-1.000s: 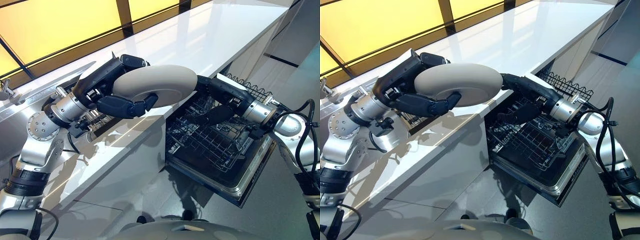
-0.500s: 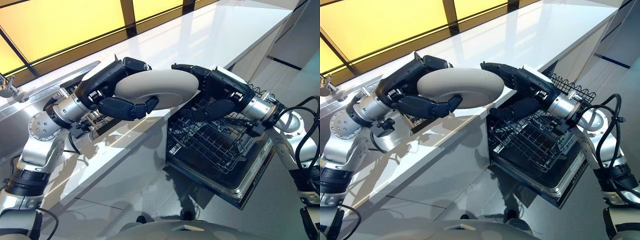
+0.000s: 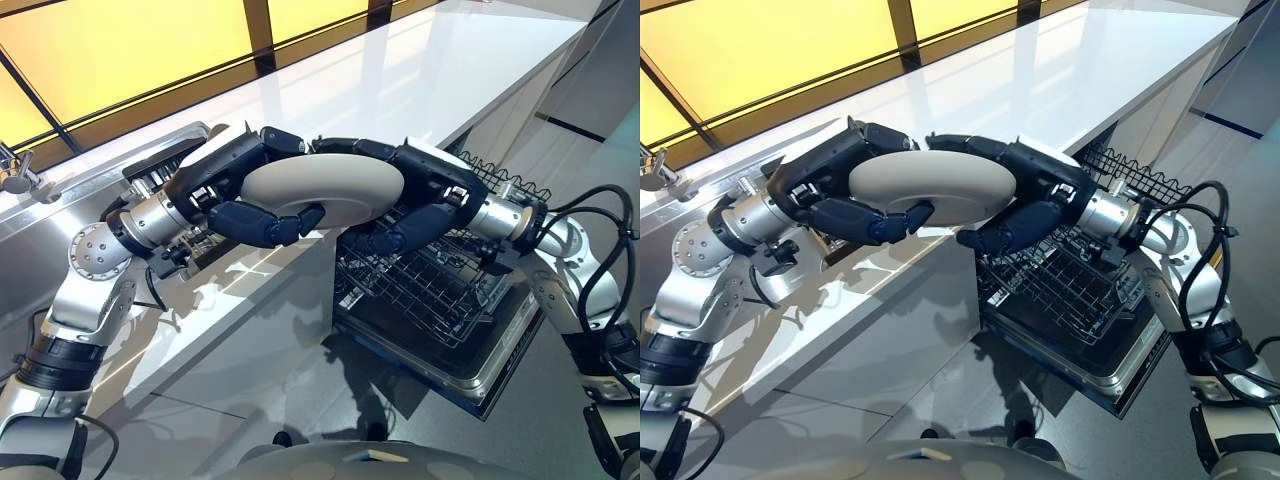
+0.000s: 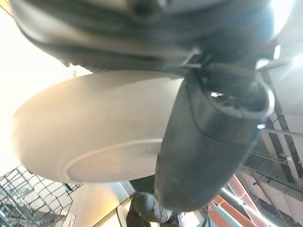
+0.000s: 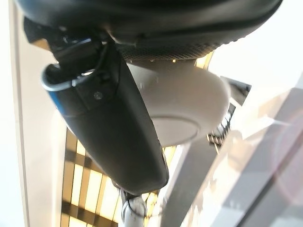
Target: Pick up plates and place into dishwasher.
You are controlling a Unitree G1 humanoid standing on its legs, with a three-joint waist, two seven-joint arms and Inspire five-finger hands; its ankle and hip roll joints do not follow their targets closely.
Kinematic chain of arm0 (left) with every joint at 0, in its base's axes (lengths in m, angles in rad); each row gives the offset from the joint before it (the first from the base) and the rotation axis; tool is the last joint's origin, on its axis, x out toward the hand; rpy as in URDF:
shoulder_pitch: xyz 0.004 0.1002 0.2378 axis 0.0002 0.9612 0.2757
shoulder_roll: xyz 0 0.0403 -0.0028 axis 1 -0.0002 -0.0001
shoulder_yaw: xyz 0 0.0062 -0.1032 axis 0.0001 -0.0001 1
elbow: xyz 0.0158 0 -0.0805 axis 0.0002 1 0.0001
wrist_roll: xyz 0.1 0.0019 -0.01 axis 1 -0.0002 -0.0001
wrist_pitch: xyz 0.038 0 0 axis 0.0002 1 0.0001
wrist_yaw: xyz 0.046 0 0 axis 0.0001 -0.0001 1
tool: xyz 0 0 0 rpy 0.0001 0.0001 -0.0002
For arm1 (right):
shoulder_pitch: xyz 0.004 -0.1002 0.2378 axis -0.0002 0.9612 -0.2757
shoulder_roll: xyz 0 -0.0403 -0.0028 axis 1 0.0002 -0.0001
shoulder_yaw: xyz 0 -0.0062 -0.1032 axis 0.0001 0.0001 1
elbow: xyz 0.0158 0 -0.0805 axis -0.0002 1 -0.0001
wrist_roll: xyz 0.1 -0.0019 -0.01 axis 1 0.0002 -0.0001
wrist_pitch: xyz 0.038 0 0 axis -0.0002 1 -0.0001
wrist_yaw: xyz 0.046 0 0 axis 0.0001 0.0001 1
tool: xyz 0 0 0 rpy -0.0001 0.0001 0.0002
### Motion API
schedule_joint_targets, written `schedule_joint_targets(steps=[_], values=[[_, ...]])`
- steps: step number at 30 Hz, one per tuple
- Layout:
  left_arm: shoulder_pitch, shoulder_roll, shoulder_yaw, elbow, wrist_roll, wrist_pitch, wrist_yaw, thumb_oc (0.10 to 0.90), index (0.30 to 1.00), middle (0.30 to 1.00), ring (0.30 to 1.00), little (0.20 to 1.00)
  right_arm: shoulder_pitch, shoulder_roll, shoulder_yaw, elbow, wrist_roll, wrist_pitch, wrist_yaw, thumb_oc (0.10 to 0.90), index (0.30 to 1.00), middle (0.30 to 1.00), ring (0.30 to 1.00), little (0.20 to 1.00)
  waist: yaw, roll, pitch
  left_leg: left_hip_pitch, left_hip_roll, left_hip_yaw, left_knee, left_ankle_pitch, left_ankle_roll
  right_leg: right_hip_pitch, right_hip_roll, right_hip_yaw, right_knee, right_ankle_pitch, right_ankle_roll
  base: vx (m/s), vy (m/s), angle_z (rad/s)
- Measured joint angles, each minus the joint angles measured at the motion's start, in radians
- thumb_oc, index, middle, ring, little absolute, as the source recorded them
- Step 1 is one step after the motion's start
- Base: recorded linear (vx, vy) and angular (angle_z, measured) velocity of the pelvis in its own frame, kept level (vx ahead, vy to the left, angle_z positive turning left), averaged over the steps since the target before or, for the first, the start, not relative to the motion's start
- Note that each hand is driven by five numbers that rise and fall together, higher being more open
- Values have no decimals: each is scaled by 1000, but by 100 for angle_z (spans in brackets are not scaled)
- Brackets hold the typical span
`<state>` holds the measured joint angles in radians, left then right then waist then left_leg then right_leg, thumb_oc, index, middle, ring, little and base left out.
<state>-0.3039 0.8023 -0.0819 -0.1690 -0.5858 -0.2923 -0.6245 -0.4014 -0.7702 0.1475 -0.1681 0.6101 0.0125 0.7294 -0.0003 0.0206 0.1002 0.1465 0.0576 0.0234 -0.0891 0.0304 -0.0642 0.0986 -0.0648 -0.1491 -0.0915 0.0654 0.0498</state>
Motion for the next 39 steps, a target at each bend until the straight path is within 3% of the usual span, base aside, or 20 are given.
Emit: schedule_joint_targets(steps=[1,3,12,15,21,22,23,28,34,38,39], values=[[0,0,0,0,0,5,0,100,300,300,300,200,0,-2,1,0,-1,2,1,215,399,399,399,315,1,0,0,0,0,-1,0,0,0,1,0,0,0,0,0,0,0,0],[0,0,0,0,0,6,0,100,300,300,300,200,-1,-3,3,0,-2,8,1,100,300,300,300,200,1,0,0,0,-1,-1,0,0,0,1,-1,0,0,0,0,0,0,0],[-7,-4,-13,4,0,5,14,100,300,300,300,200,-14,-18,25,6,-43,13,-11,100,300,300,300,200,0,0,0,1,-3,-2,0,2,2,2,-4,0,0,0,0,0,0,0],[-7,-8,-19,7,30,0,77,100,300,300,300,200,-23,-15,25,6,-57,8,-49,100,300,300,300,200,1,0,0,1,-4,-4,0,2,3,4,-5,-1,0,0,0,0,0,0],[-7,-9,-34,-6,270,-133,305,100,300,300,300,200,-27,6,24,6,-86,-15,-148,100,300,300,300,200,7,0,0,0,-5,-10,0,3,3,5,-5,-6,0,0,0,0,0,0],[-7,-9,-34,-10,296,-145,333,229,411,411,411,329,-27,10,24,6,-90,-25,-161,100,300,300,300,200,9,0,0,0,-5,-10,0,3,3,5,-5,-7,0,0,0,0,0,0],[-7,-10,-34,-13,314,-148,352,800,900,900,900,900,-27,11,24,6,-97,-35,-171,100,300,300,300,200,12,0,0,0,-5,-11,0,3,3,6,-6,-8,0,0,0,0,0,0],[-6,-31,-32,-15,353,-106,446,800,900,900,900,900,-21,52,25,7,-137,-61,-266,100,300,300,300,200,25,0,0,-1,-5,-20,0,6,3,9,-6,-19,0,0,0,2,-10,5],[20,-43,84,164,392,67,647,800,900,900,900,900,12,124,-52,23,-149,-148,-567,100,300,300,300,200,23,0,0,-2,-6,-27,0,11,3,11,-8,-24,0,-1,0,1,-2,3],[92,-42,147,201,438,133,724,800,900,900,900,900,50,117,-204,95,-376,-201,-853,100,300,300,300,200,29,-3,1,-5,-7,-31,0,12,4,11,-9,-24,0,-1,1,-1,-16,5],[101,-42,155,201,444,138,727,800,900,900,900,900,54,115,-223,112,-403,-202,-880,100,300,300,300,200,30,-3,1,-5,-7,-31,0,11,4,11,-9,-24,0,-2,2,0,0,0]])
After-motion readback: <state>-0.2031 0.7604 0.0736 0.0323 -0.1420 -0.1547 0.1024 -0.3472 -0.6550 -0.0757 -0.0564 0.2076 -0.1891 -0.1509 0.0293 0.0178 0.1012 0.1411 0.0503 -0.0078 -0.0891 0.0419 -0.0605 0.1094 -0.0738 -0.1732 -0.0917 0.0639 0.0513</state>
